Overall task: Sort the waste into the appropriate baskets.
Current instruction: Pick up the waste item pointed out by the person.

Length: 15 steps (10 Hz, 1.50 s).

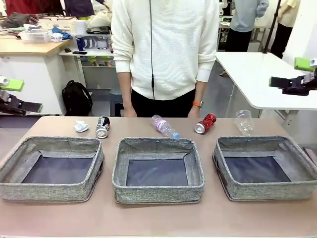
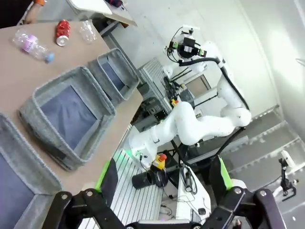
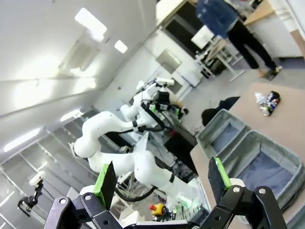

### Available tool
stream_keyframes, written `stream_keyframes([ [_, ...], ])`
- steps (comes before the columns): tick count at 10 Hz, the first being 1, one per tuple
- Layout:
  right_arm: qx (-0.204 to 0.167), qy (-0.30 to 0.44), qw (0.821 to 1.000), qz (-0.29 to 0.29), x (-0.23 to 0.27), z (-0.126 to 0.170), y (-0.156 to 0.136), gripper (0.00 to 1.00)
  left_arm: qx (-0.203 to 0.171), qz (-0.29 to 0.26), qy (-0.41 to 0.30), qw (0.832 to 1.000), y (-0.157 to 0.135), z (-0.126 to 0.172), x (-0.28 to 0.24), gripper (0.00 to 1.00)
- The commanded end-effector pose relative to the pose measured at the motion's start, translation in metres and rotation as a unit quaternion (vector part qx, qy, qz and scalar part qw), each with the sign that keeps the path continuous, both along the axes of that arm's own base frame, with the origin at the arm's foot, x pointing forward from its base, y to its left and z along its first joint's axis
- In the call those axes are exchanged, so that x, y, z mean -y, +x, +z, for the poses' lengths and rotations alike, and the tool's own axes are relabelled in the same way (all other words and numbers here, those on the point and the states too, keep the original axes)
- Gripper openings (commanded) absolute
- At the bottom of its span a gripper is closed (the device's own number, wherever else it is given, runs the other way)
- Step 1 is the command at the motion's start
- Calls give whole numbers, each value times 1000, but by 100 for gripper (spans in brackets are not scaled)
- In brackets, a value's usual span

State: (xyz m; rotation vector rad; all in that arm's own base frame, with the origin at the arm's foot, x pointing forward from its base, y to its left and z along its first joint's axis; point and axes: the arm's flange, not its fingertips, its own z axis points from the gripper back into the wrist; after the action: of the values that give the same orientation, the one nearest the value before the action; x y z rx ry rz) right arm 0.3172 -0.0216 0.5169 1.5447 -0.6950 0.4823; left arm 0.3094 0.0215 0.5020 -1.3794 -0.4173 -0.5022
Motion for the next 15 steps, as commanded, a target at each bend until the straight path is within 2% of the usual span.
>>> stream_keyframes([
  [1,19,-10,1000,-10,4,6,-1,100,18,-2,-8,1000,1,4,-4,100],
  [15,19,-10,1000,-10,4,6,-1,100,18,-2,-8,1000,1,4,-4,100],
])
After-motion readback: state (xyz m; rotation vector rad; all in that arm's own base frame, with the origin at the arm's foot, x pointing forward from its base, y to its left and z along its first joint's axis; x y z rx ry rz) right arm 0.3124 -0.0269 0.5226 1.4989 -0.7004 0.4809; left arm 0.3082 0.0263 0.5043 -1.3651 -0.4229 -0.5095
